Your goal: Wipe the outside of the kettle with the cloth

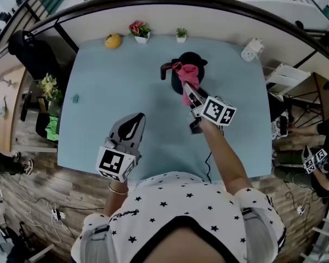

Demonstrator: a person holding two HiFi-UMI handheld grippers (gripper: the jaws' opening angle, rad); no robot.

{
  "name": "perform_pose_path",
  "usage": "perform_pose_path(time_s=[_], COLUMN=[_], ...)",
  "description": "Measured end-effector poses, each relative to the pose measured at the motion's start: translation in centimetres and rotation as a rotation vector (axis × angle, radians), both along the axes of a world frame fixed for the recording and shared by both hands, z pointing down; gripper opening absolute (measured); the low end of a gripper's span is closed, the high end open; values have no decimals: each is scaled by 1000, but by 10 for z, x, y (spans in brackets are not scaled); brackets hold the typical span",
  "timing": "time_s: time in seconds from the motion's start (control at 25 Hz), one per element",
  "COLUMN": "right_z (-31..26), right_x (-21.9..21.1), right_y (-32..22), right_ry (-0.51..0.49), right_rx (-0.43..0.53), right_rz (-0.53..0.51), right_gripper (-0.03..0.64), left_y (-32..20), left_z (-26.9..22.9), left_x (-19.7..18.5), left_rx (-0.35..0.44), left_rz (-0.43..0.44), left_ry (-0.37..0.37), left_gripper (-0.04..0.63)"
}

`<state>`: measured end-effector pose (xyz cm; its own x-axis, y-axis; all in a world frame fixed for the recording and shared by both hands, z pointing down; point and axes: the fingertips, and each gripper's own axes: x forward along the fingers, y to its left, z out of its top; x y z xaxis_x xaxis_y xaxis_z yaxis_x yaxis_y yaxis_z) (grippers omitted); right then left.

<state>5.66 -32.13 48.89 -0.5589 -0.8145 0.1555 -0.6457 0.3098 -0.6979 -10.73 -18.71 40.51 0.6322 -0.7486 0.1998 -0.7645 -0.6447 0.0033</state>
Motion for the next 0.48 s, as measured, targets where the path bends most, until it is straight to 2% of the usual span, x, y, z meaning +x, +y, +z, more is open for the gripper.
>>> perform_pose_path(time_s=[0.2,0.48], right_z=[27,35], right_x=[-2,-2], right_y=[1,1], right_ry=[-24,-40], right_rx=[-86,-99], right_rz=[43,61], right_gripper=[96,95], left_y=[0,-2], left_z=[3,4], left_x=[-5,-14], left_rx=[-11,-14], left_rz=[-4,-30], left_ry=[-8,-11], left_gripper=[29,29])
